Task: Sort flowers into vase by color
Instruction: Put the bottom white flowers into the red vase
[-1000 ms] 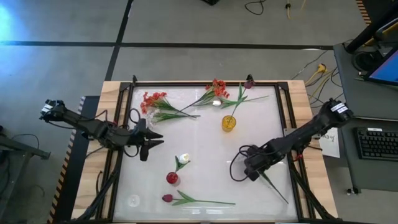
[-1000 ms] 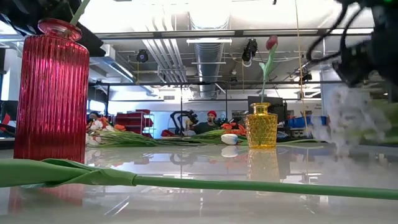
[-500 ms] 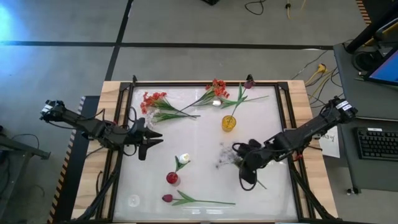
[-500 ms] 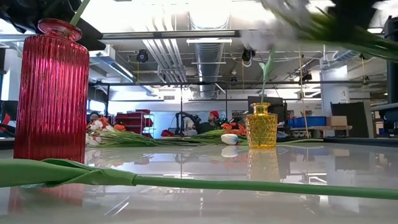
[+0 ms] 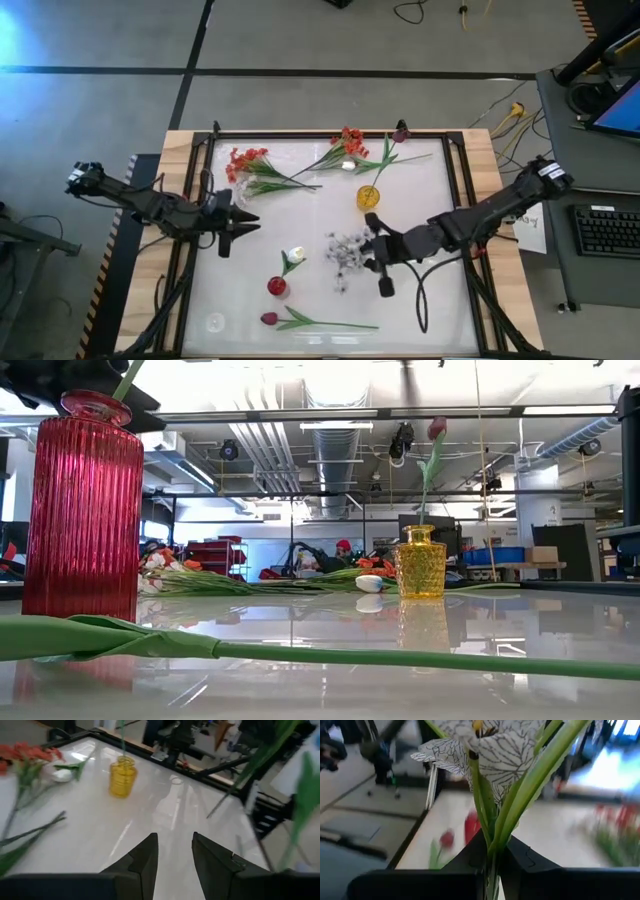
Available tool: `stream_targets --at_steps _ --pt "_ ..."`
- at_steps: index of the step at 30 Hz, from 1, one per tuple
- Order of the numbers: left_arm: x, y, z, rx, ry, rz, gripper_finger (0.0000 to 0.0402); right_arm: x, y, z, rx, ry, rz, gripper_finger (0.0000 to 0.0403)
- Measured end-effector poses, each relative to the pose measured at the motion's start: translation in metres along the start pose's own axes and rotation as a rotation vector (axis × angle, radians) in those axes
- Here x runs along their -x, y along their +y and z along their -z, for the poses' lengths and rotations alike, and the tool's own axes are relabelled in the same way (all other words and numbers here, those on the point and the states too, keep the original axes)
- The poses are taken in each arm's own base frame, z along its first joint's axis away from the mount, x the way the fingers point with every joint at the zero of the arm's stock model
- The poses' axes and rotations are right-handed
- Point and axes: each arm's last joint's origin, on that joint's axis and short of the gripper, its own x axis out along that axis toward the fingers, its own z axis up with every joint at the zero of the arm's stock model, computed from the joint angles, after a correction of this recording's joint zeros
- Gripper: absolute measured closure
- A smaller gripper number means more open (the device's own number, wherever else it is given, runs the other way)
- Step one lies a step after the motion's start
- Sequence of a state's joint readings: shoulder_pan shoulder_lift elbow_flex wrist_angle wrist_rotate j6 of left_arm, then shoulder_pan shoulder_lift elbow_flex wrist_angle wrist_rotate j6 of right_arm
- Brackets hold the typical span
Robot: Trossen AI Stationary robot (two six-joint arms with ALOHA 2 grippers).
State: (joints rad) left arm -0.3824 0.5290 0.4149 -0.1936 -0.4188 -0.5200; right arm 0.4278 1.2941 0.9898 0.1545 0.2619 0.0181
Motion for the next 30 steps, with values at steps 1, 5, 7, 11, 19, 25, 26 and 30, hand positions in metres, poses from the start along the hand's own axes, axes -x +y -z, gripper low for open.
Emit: stream_targets --at_steps 1,5,7,11,19,25,26,30 --pt "0.001 0.0 0.0 0.009 0.001 0.013 0.0294 -0.003 0.0 -0.003 0.027 -0.044 -0.005 0.0381" --pt "0.004 0.0 -0.002 0.032 -0.011 0.031 0.0294 -0.019 -0.001 -0.009 0.099 -0.22 -0.118 0.0381" --pt "0.006 0.001 -0.003 0.035 -0.016 0.034 0.0294 -0.028 -0.002 -0.009 0.119 -0.294 -0.154 0.0381" --pt "0.007 0.001 -0.003 0.037 -0.021 0.038 0.0294 -0.042 -0.002 -0.005 0.176 -0.407 -0.136 0.0381" --pt "0.007 0.001 -0.003 0.027 -0.015 0.033 0.0294 -0.061 -0.006 -0.006 0.202 -0.52 -0.162 0.0381" --pt "0.007 0.001 -0.002 0.023 -0.011 0.03 0.0294 -0.079 -0.006 -0.013 0.185 -0.535 -0.214 0.0381" --pt "0.007 0.002 -0.002 0.023 -0.01 0.029 0.0294 -0.082 -0.005 -0.012 0.186 -0.527 -0.216 0.0381" --pt "0.007 0.002 -0.002 0.022 -0.009 0.028 0.0294 -0.093 -0.006 -0.012 0.201 -0.482 -0.215 0.0381"
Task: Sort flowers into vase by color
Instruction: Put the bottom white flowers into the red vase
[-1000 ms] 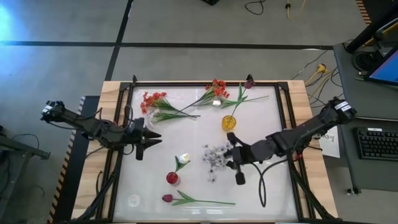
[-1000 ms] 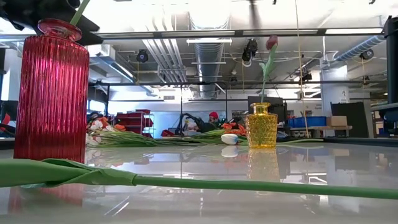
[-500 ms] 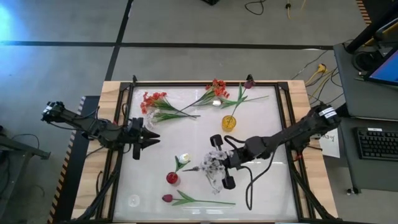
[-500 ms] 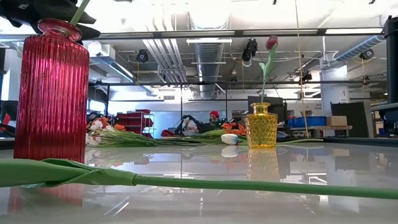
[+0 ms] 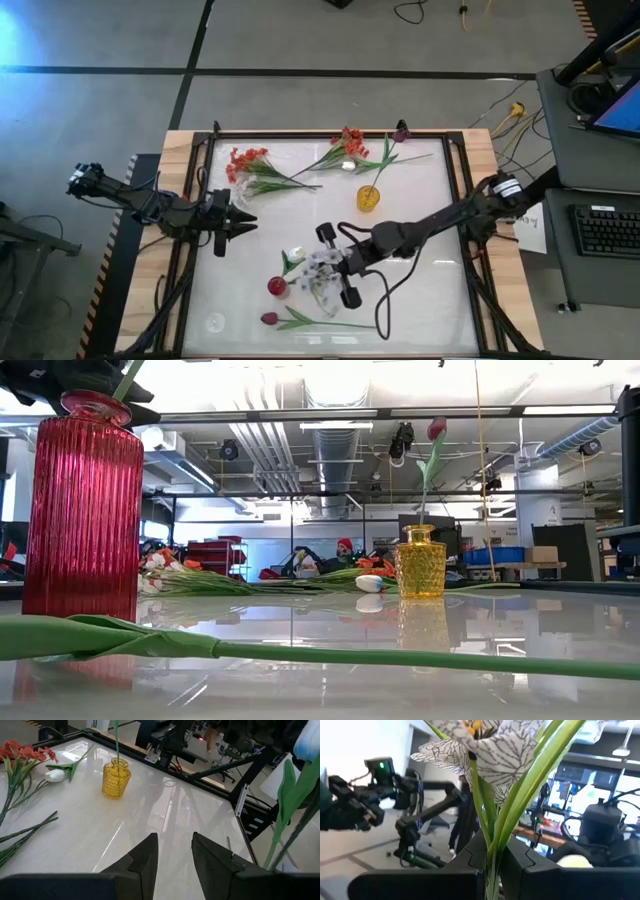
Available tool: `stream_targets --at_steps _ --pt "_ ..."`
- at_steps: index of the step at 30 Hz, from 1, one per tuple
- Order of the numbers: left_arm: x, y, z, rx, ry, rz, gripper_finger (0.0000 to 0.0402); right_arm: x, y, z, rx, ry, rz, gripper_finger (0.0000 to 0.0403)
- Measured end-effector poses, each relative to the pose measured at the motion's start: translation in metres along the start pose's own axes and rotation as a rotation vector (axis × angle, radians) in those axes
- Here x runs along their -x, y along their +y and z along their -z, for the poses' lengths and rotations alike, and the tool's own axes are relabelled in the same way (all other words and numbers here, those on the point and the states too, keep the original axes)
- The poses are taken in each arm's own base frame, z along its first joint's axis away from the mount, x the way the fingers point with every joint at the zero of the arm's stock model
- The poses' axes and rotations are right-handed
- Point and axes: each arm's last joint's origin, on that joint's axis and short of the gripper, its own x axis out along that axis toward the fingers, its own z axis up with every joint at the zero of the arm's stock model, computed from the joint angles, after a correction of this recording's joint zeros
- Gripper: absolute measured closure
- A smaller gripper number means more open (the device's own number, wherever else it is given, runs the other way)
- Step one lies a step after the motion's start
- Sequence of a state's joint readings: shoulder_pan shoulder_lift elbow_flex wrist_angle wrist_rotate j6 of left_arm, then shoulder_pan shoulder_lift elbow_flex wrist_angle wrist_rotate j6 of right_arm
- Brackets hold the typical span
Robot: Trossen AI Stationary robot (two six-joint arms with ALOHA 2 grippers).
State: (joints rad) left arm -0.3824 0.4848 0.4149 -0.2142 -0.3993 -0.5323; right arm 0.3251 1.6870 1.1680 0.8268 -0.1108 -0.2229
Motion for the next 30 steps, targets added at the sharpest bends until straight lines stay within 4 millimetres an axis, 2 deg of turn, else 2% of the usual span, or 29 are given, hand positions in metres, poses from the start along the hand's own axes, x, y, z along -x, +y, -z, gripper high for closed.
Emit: stream_targets --at_steps 11,30 --pt "0.0 0.0 0.001 -0.003 0.006 -0.005 0.0294 -0.007 -0.012 0.006 -0.009 0.029 0.025 0.0381" --pt "-0.001 0.001 0.001 -0.006 0.012 -0.009 0.0294 -0.008 -0.013 0.004 -0.078 0.025 0.03 0.0381"
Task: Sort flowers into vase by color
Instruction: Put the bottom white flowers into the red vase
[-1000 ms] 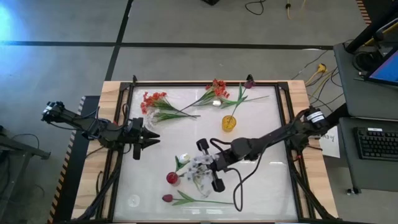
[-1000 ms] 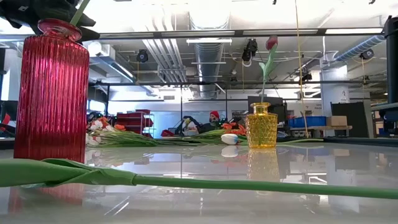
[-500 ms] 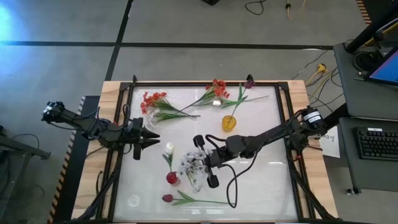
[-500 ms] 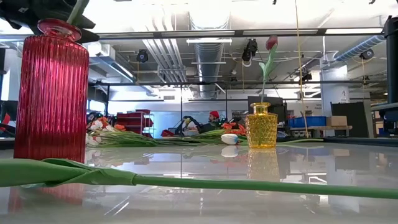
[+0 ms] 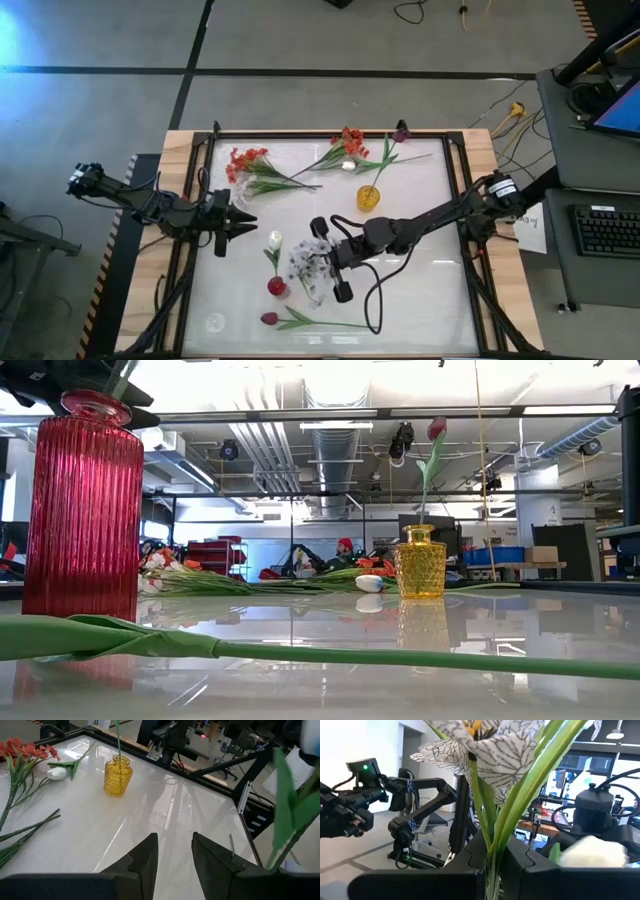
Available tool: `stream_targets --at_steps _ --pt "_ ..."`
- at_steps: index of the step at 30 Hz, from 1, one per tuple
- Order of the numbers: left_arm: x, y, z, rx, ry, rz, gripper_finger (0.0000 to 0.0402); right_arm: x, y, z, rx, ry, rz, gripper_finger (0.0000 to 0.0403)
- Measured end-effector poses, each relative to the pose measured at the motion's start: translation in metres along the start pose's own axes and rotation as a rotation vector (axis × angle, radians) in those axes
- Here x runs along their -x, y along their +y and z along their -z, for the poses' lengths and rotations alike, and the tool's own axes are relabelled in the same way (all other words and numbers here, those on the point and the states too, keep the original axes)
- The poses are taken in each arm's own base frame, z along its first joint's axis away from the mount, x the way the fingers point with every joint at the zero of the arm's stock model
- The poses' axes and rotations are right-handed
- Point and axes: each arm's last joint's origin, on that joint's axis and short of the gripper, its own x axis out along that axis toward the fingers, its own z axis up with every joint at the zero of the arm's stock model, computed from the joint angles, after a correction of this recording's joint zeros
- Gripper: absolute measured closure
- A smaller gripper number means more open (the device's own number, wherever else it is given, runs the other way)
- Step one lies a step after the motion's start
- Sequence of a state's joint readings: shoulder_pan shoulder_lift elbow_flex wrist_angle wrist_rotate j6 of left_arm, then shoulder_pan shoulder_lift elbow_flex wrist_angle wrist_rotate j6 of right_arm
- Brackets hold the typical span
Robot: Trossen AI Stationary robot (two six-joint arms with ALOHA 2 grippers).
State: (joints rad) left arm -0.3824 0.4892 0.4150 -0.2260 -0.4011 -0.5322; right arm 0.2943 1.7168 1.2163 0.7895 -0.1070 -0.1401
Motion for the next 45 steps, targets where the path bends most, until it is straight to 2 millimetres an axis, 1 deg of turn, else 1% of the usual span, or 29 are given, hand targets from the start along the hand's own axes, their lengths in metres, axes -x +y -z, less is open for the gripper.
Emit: stream_targets --at_steps 6,19,25,31,45 --pt "0.0 0.0 -0.0001 0.0 0.0 0.0 0.0294 0.0 0.0 0.0 -0.045 0.0 0.0 0.0381" --pt "-0.0003 0.0003 -0.0001 -0.001 -0.006 -0.012 0.0294 -0.0002 0.0002 0.0035 -0.003 0.031 0.0 0.0381" --pt "-0.0002 0.0013 -0.0008 -0.001 -0.028 -0.049 0.0294 -0.0002 0.0001 0.0035 -0.002 0.031 0.002 0.0381" --pt "-0.0001 0.0026 -0.0015 -0.001 -0.054 -0.094 0.0294 -0.0002 -0.0026 0.0033 -0.024 0.037 0.078 0.0381" --pt "-0.0001 0.0028 -0.0016 -0.001 -0.057 -0.098 0.0294 0.0001 -0.0035 0.0077 -0.065 0.08 0.078 0.038"
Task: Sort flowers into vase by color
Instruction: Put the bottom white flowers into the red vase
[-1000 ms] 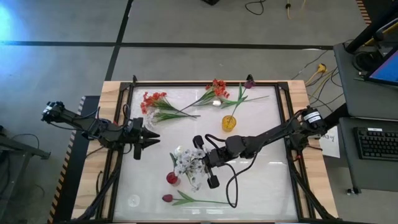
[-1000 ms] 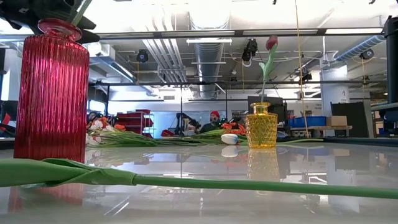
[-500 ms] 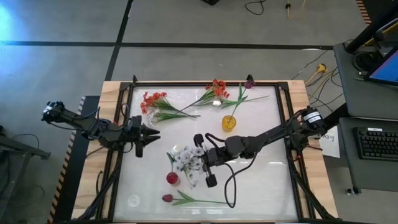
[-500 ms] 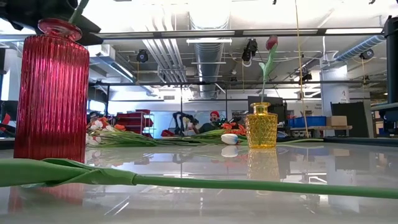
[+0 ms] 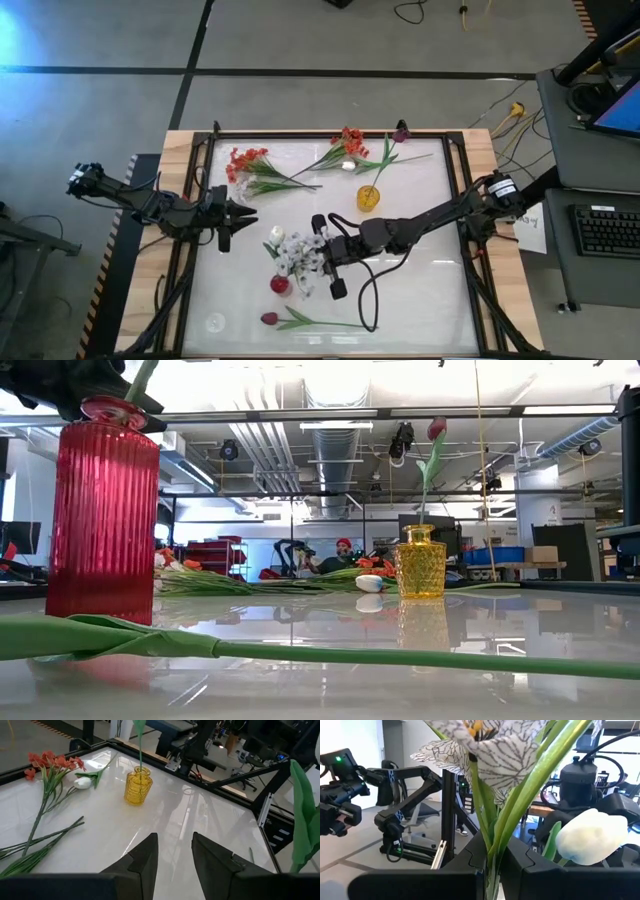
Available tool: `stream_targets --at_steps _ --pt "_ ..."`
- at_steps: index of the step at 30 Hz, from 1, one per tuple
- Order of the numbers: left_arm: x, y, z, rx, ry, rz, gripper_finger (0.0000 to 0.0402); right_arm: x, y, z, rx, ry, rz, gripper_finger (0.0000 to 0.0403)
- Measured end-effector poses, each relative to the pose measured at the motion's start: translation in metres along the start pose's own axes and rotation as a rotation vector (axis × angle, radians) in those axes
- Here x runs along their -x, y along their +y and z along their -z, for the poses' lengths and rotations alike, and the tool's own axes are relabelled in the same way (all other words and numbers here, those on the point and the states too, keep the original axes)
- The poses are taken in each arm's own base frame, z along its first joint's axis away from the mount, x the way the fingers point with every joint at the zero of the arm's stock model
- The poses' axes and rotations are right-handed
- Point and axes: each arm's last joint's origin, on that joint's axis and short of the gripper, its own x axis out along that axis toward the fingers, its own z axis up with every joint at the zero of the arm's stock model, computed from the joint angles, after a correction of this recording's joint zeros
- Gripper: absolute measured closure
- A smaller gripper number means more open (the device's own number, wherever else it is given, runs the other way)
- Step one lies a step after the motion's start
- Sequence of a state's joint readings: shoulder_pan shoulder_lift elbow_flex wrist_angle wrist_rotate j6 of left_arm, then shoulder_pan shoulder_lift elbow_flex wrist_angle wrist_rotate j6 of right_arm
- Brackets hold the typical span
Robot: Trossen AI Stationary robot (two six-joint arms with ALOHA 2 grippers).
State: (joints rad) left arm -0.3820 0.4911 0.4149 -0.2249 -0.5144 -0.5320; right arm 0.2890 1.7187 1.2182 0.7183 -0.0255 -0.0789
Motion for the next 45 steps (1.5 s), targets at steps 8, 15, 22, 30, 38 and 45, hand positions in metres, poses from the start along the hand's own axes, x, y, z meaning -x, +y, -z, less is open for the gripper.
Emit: stream_targets --at_steps 8,15,22,30,38,45 --pt "0.0 0.0 0.0 0.0 0.0 0.0 0.0294 0.0 0.0 0.0 -0.001 0.004 -0.001 0.0346" --pt "0.0 0.0 0.0 0.0 0.0 0.0 0.0294 0.0 0.0 0.001 -0.002 0.012 0.001 0.0292" --pt "0.0 0.0 0.0 0.0 0.0 0.0 0.0294 0.0 -0.001 0.003 -0.001 0.036 0.034 0.0236" --pt "0.0 0.0 0.0 0.0 0.0 0.0 0.0294 0.001 -0.001 0.01 -0.015 0.102 0.031 0.0166" --pt "0.0 0.0 0.0 0.0 0.0 0.0 0.0294 0.003 0.0 0.017 -0.057 0.2 0.028 0.0089" --pt "0.0 0.0 0.0 0.0 0.001 0.0 0.0294 0.01 -0.001 0.015 -0.13 0.29 0.05 0.0055"
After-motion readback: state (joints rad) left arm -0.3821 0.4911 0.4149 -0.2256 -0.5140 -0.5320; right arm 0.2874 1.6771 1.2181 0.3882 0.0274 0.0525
